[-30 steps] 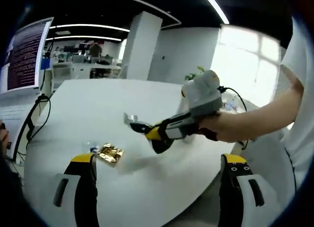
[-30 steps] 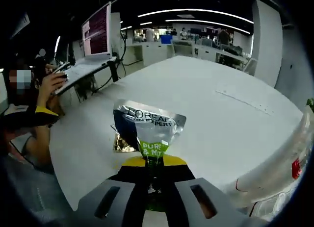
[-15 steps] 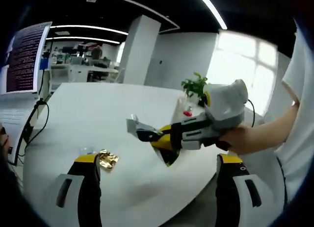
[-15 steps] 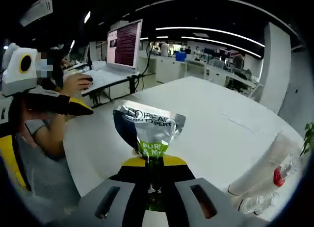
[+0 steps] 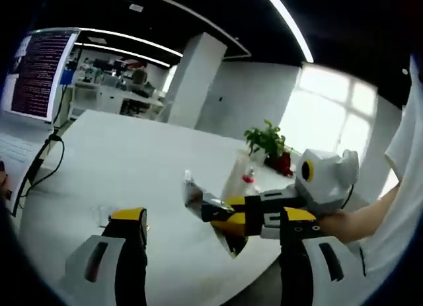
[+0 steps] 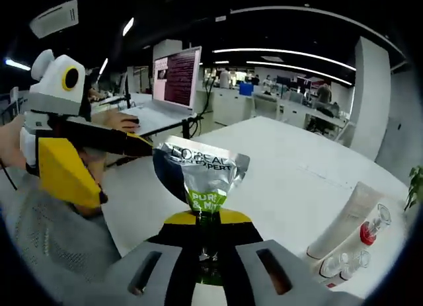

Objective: Arrange the skincare products in the storage area until every visible bottle or jar stands upright without overlapping.

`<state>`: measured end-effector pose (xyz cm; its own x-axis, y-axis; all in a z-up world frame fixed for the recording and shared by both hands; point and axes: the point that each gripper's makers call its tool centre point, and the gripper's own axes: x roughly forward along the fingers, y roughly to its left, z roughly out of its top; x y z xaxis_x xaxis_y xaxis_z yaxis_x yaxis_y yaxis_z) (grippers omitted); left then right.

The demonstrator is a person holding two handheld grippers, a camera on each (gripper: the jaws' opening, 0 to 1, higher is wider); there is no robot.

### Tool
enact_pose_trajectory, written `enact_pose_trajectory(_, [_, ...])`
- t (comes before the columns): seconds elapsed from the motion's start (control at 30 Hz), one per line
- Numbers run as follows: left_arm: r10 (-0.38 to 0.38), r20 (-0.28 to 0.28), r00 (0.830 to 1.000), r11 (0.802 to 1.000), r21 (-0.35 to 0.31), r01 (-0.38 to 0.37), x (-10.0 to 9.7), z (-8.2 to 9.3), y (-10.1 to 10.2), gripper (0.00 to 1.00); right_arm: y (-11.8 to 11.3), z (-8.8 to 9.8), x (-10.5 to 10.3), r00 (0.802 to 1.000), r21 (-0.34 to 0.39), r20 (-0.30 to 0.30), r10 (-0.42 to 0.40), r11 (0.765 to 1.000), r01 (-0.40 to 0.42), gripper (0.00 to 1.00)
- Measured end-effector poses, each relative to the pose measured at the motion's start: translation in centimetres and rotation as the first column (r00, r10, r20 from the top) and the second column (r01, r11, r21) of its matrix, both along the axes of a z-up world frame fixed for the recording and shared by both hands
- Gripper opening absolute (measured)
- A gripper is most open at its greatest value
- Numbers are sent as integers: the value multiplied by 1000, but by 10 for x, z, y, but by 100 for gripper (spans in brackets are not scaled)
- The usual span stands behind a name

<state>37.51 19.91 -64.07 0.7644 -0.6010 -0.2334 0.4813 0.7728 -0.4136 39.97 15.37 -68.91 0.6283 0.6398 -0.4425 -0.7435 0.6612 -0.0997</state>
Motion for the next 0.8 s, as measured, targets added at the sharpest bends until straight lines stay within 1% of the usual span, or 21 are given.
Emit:
enact_pose_trajectory(0.1, [6, -22, 1000, 999, -52, -7, 3, 0, -4, 66, 2, 3, -6, 1000, 8, 8, 12, 1000, -12, 8])
enact_pose_trajectory(0.2, [16, -30, 999, 997, -71, -18, 3, 1, -4, 56, 6, 8, -14, 999, -1, 38, 35, 999, -35, 8])
enact_pose_trajectory(0.3, [40, -26, 999, 998, -51, -41, 4, 1, 0, 45, 10, 10, -18, 997, -3, 53, 49, 999, -48, 8])
enact_pose_trajectory(0.33, [84, -23, 996, 995, -43, -85, 6, 1, 6, 41, 12, 10, -21, 997, -6, 61, 56, 998, -56, 8])
enact_pose_trajectory(0.43, [111, -24, 994, 993, -40, -111, 5, 0, 9, 26, 16, 11, -23, 996, -16, 68, 65, 998, -65, 8])
enact_pose_trajectory(0.5, [135, -29, 990, 991, -18, -135, 4, -3, 12, 23, 17, 12, -24, 995, -15, 71, 66, 998, -65, 8])
enact_pose_trajectory(0.53, [133, -38, 990, 991, -15, -134, 3, -5, 12, 22, 18, 14, -24, 995, -9, 74, 66, 998, -65, 8])
enact_pose_trajectory(0.63, [159, -27, 987, 987, -16, -159, 3, -2, 12, 20, 20, 17, -24, 995, -13, 77, 57, 998, -56, 8])
enact_pose_trajectory(0.67, [169, -26, 985, 985, -14, -169, 3, -1, 12, 20, 20, 18, -24, 996, -11, 73, 55, 998, -54, 8])
enact_pose_trajectory(0.73, [183, -19, 983, 983, -14, -183, 4, 1, 14, 19, 21, 18, -26, 999, 20, 42, 33, 999, -34, 8])
enact_pose_trajectory(0.8, [195, -15, 981, 981, -16, -195, 3, 5, 13, 16, 22, 19, -27, 999, 29, 27, 21, 999, -22, 9])
